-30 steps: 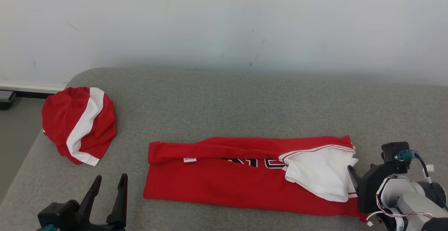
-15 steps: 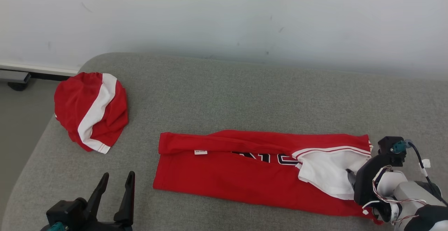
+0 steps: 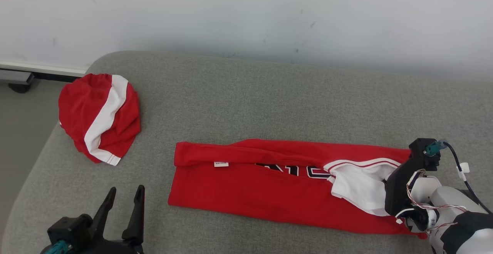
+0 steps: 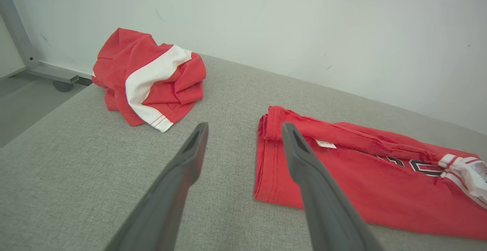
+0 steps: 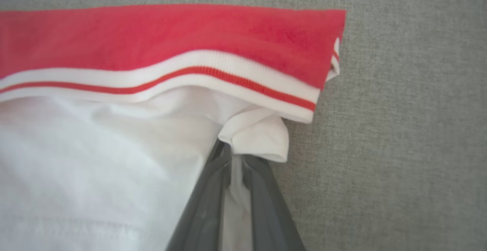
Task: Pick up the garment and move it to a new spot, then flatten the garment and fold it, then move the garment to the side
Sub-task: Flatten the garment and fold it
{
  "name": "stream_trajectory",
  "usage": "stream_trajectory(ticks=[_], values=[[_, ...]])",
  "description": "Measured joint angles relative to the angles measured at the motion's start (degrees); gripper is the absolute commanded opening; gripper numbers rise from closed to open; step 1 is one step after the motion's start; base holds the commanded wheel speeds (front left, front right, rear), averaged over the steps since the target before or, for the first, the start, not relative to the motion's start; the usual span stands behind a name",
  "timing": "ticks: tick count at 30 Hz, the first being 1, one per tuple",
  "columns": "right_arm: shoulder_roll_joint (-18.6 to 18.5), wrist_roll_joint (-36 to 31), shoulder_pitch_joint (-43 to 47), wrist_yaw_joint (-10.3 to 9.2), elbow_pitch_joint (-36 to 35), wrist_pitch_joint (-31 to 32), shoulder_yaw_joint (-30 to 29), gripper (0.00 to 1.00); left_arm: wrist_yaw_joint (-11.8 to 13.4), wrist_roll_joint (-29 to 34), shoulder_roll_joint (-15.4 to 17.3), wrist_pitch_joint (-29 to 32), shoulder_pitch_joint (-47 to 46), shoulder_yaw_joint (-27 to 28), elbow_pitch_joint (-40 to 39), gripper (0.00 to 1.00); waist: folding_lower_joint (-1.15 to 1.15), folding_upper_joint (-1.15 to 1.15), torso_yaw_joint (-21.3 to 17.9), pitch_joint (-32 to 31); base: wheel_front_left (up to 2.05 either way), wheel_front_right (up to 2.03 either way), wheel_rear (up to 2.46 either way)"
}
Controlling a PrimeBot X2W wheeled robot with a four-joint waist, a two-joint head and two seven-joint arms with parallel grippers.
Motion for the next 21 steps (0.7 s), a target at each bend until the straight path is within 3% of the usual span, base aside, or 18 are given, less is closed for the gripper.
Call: stream_trajectory(ticks=[7,14,21], values=[[-0.4,-0.1,-1.7,1.78,1.7,-0.4,0.3,0.00,-0.1,0.0,0.1,0.0,0.2,1.0,0.7,1.00,0.00,0.01,-1.5,-0.3,0.00,0.00,0.00],[-6.0,-1.5,-2.4,2.56,4.5,-1.6,0.1,0.00,-1.0,0.0,-0.2,0.0,0.2,1.4,1.2,1.00,0.01,0.01,-4.1,-1.0,0.00,0.00,0.00],[-6.5,-1.0,-3.1,4.59,4.5,-2.9,-0.8,0.00,-1.5,0.5,-0.8,0.0,0.2,1.2,1.7,1.00,0.00,0.01,-5.9,-1.9,0.00,0.00,0.00]])
